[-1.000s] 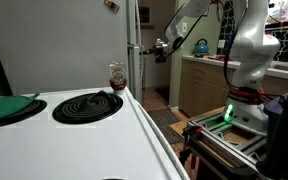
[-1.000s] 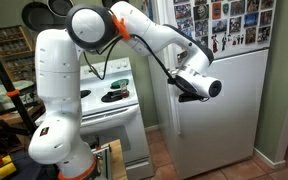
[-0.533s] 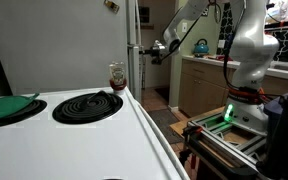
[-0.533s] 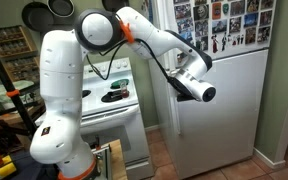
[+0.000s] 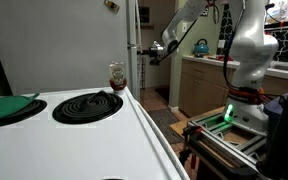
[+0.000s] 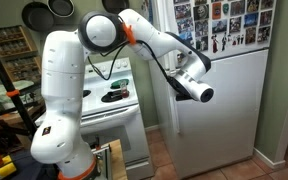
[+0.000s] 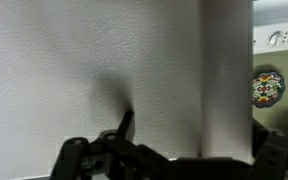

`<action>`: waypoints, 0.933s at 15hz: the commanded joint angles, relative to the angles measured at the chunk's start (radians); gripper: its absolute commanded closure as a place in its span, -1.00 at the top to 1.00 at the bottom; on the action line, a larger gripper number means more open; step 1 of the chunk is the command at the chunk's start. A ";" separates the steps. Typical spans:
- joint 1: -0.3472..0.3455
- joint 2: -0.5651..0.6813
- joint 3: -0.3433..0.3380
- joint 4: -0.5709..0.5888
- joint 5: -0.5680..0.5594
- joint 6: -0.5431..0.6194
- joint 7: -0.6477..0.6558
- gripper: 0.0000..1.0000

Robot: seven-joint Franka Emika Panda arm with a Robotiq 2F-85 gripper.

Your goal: Close the top fridge door, then the bottom fridge door

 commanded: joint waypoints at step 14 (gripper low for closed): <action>-0.181 -0.228 -0.194 -0.054 -0.344 -0.203 0.561 1.00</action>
